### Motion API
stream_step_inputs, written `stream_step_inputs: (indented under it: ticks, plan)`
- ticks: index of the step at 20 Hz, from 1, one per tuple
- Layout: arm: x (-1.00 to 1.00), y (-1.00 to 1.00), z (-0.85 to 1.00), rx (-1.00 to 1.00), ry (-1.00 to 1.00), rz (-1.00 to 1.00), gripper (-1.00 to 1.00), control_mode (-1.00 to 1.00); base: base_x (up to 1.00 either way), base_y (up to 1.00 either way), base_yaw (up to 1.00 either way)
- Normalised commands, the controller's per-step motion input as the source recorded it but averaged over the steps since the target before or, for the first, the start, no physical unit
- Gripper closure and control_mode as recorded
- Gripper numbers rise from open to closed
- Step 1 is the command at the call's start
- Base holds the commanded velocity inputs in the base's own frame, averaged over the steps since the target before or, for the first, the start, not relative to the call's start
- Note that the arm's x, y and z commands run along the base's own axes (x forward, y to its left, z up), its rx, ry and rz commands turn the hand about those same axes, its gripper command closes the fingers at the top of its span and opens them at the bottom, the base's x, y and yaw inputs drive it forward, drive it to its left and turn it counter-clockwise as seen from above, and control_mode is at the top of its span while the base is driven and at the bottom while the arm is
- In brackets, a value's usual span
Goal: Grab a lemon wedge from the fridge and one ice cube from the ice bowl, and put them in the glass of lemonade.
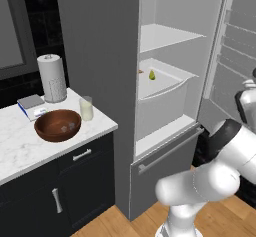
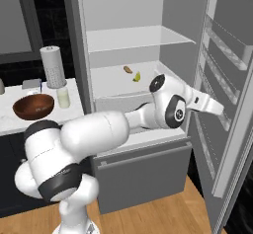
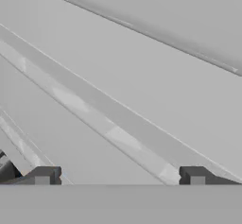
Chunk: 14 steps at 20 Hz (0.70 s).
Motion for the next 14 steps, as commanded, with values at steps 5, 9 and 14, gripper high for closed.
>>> stream_step_inputs:
  ticks: [5, 9, 14]
  plan:
    - [0.24, -0.41, 0.00, -0.06, -0.03, 0.00, -1.00, -1.00, 0.00, 0.00, 0.00]
    - [0.59, -0.31, -0.01, -0.06, 0.00, 0.00, -1.00, -1.00, 0.00, 0.00, 0.00]
    - [0.69, -0.33, 0.00, -0.06, 0.00, 0.00, -1.00, -1.00, 0.00, 0.00, 0.00]
